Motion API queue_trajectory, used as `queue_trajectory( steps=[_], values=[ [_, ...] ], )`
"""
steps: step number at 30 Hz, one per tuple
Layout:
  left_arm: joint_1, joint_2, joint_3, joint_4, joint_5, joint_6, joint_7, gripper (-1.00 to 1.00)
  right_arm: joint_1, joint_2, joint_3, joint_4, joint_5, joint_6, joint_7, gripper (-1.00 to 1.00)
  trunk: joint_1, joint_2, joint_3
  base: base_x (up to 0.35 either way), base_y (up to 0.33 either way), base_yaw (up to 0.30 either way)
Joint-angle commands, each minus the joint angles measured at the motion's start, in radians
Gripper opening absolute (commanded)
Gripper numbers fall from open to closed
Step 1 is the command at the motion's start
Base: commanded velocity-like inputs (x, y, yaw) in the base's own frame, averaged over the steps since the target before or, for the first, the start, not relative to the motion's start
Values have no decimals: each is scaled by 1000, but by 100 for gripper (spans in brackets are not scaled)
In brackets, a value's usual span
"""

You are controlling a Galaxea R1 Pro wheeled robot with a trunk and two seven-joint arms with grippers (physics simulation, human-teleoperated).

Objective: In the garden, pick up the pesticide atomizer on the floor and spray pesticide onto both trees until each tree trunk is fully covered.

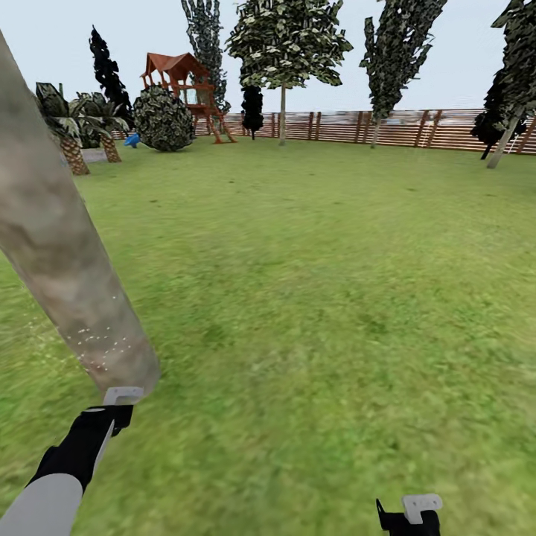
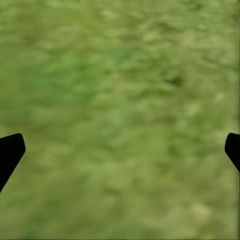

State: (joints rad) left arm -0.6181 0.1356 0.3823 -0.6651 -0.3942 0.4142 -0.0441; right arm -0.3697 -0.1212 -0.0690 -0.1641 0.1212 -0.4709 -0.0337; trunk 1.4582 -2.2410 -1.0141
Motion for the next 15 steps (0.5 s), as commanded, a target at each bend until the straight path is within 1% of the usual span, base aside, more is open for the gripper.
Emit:
queue_trajectory(
  steps=[1, 5, 7, 8, 9, 10, 11, 12, 15],
  values=[
    [0, 0, 1, 0, 0, 0, 0, -100, 0, 0, 0, 0, 0, 0, 0, 100, 0, 0, 0, 289, -132, 130],
    [-2, -2, 0, 5, 4, 2, -2, -100, 0, 0, 0, 0, 0, 0, 0, 100, 0, 0, 0, 292, -127, 237],
    [-3, -3, 0, 6, 10, 26, -4, -100, 0, 0, 0, 0, 0, 0, 0, 100, 0, 0, 0, 299, -117, 273],
    [-3, -3, -1, 5, 22, 37, -5, -100, 0, 0, 0, 0, 0, 0, 0, 100, 0, 0, 0, 300, -116, 274],
    [-3, -2, -3, 3, 63, 50, -6, -100, 0, 0, 0, 0, 0, 0, 0, 100, 0, 0, 0, 298, -124, 275],
    [-3, 0, -7, 2, 98, 56, -5, -100, 0, 0, 0, 0, 0, 0, 0, 100, 0, 0, 0, 291, -136, 275],
    [-3, 0, -10, 2, 110, 57, -5, -100, 0, 0, 0, 0, 0, 0, 0, 100, 0, 0, 0, 287, -147, 275],
    [-3, 0, -11, 2, 113, 58, -4, -100, 0, 0, 0, 0, 0, 0, 0, 100, 0, 0, 0, 284, -153, 275],
    [-2, -1, -16, 1, 117, 59, -1, -100, 0, 0, 0, 0, 0, 0, 1, 100, 0, 0, 0, 245, -180, 276]
  ],
)
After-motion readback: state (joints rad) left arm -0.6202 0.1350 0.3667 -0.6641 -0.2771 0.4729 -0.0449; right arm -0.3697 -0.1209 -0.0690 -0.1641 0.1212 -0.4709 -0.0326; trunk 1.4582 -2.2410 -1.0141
